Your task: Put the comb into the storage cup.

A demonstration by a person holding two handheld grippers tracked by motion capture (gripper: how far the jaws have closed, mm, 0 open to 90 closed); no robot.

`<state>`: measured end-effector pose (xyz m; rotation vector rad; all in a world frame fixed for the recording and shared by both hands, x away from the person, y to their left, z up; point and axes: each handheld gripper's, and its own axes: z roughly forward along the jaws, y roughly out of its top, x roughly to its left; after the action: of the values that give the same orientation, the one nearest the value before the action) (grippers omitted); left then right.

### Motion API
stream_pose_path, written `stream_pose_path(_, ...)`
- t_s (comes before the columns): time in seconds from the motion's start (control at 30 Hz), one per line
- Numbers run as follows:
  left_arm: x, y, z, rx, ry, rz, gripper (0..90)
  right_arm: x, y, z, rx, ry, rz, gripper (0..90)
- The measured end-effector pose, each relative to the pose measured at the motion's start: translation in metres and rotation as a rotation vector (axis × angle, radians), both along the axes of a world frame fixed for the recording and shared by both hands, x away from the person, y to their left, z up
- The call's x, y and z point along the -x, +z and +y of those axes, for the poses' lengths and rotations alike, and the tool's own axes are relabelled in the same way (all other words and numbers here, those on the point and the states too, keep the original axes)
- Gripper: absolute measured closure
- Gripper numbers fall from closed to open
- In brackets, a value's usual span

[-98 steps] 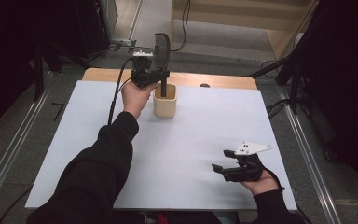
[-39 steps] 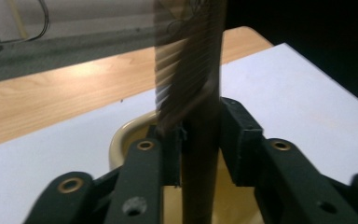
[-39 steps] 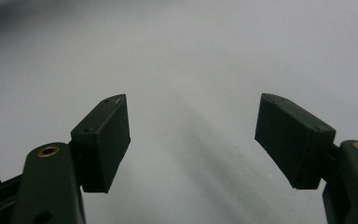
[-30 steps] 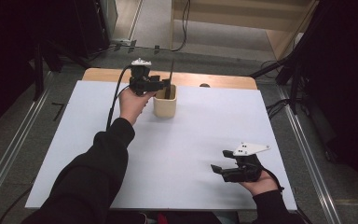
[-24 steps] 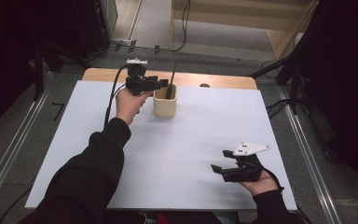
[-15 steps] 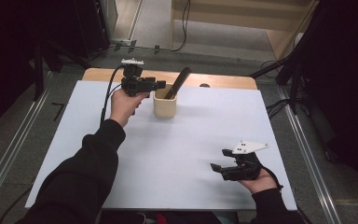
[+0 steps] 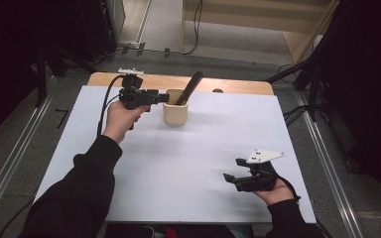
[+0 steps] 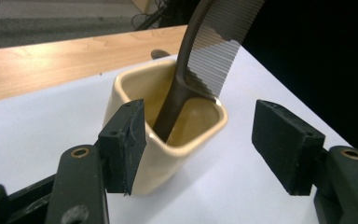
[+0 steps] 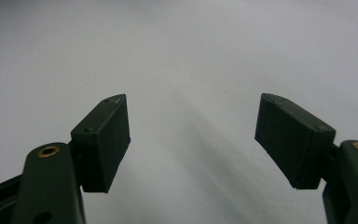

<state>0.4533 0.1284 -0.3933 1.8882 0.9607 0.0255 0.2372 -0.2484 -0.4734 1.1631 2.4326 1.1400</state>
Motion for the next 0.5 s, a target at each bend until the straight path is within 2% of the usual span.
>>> stream_pose_path(0.2,0.010,-0.005,0.013,0.023,0.005,-0.003,35.6,0.000,0.000,0.000,0.003,-0.004,0.000,24.5)
stream_pose_path(0.5,0.023,-0.011,0.017,-0.023,-0.013,-0.017,35.6,0.000,-0.001,0.001,0.006,-0.006,0.000,24.5)
